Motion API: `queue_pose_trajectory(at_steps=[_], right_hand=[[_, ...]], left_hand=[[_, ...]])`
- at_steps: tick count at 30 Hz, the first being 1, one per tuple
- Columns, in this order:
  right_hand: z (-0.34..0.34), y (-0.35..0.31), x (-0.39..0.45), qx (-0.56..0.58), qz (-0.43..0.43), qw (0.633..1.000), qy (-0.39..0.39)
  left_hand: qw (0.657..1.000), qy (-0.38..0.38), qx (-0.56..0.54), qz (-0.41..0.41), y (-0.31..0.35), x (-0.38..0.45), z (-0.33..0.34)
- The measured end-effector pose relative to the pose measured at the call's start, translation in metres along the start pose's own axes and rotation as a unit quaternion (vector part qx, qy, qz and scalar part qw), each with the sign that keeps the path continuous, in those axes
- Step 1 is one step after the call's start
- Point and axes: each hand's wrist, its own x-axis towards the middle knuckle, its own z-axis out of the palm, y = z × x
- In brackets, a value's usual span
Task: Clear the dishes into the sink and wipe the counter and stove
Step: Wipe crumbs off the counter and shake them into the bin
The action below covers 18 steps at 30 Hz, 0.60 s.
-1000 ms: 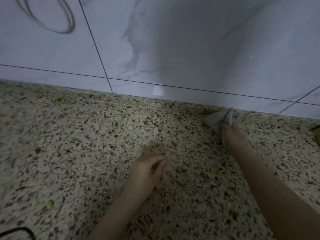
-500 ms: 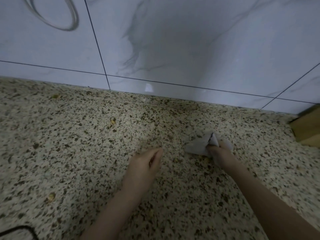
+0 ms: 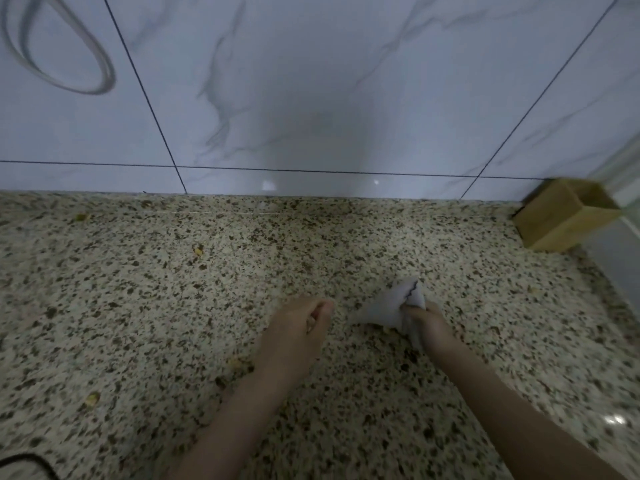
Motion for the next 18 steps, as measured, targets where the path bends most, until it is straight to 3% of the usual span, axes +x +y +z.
queue_pose_trajectory(at_steps=[6, 10, 18], right_hand=[[-0.027, 0.007, -0.016, 0.303, 0.022, 0.952, 0.043], [-0.053, 0.004, -0.028, 0.381, 0.01, 0.924, -0.001], [-0.144, 0.014, -0.037, 0.442, -0.003, 0.896, 0.043]], left_hand=[[0.999, -0.024, -0.015, 0.022, 0.027, 0.01, 0.015], [0.998, -0.052, -0.004, 0.023, 0.046, 0.015, 0.032], [0.993, -0.096, 0.018, 0.067, 0.098, 0.02, 0.097]])
